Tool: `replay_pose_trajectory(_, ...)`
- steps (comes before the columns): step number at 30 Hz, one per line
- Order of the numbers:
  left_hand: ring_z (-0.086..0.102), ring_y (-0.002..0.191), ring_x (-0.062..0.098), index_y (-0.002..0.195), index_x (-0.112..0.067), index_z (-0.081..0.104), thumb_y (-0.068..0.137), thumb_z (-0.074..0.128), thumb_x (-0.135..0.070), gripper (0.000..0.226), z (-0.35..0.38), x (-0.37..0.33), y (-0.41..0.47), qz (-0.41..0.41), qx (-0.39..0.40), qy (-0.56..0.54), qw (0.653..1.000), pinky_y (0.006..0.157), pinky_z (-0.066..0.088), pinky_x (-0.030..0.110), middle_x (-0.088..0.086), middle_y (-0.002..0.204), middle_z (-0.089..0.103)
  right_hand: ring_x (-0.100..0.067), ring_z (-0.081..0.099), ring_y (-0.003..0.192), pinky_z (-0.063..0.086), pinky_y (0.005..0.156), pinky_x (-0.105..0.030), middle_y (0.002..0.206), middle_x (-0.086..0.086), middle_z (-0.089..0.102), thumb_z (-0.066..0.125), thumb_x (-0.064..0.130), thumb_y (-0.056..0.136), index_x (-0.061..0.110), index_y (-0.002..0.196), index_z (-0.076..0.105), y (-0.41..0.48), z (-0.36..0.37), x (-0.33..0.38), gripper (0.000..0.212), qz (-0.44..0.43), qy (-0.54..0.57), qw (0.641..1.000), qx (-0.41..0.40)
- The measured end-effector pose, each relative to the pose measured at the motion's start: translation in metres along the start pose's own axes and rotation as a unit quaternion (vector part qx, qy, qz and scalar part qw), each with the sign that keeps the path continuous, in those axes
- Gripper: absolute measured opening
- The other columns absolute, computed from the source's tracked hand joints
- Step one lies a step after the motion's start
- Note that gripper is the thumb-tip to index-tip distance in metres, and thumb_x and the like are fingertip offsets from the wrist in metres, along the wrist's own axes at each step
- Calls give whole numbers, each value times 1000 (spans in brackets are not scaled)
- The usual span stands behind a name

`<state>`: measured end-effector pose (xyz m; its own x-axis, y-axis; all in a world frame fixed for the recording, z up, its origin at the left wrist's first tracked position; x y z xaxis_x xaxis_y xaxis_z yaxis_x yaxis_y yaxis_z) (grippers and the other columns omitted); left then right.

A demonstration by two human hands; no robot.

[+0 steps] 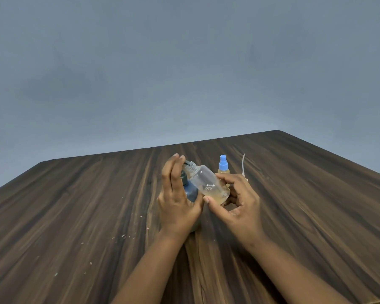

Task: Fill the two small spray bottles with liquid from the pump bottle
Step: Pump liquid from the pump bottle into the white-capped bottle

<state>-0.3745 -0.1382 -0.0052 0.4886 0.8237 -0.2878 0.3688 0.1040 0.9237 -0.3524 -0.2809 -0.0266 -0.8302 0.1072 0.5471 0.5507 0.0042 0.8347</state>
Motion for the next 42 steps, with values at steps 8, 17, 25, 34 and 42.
replay_pose_trajectory(8, 48, 104, 11, 122, -18, 36, 52, 87, -14, 86, 2, -1, 3, -4, -7, 10, 1000, 61, 56, 31, 0, 124, 37, -17, 64, 93, 58, 66, -32, 104, 1, 61, 74, 34, 74, 12, 111, 62, 0, -1, -1, 45, -1, -9, 1000, 6)
replay_pose_trajectory(17, 47, 110, 11, 127, -18, 35, 56, 86, -13, 87, 0, -1, 2, 6, -9, 3, 1000, 66, 55, 29, 0, 130, 37, -14, 64, 90, 58, 66, -29, 102, 1, 61, 73, 35, 74, 9, 110, 63, 0, -1, 2, 46, -4, -13, 1000, 4)
replay_pose_trajectory(25, 45, 114, 12, 129, -18, 33, 56, 86, -12, 90, -2, 1, 0, 8, -8, -2, 1000, 66, 55, 28, 2, 130, 35, -11, 63, 92, 57, 67, -23, 102, 0, 61, 73, 35, 74, 7, 110, 63, 0, 0, 2, 47, -6, -16, 1000, 11)
replay_pose_trajectory(34, 48, 107, 11, 122, -17, 37, 54, 85, -10, 84, -1, 1, 0, 0, -16, 0, 1000, 62, 55, 30, 1, 124, 37, -12, 63, 91, 56, 67, -25, 102, -1, 61, 74, 34, 74, 7, 110, 63, -1, 0, 2, 46, -12, -17, 1000, 14)
replay_pose_trajectory(42, 46, 112, 12, 128, -17, 35, 57, 86, -13, 87, -1, 1, 1, 16, -15, -3, 1000, 67, 55, 28, 2, 129, 36, -10, 63, 92, 55, 68, -22, 101, 0, 61, 73, 34, 74, 7, 109, 63, -1, -1, 3, 45, -11, -12, 1000, 11)
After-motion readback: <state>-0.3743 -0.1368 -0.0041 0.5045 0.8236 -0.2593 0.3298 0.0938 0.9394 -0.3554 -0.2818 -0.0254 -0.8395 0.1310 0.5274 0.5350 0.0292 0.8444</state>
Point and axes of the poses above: each hand's wrist, its own y-axis towards the middle knuckle, its own z-axis out of the palm, x = y × z, the point moved 5 cm from there along y, towards the middle knuckle
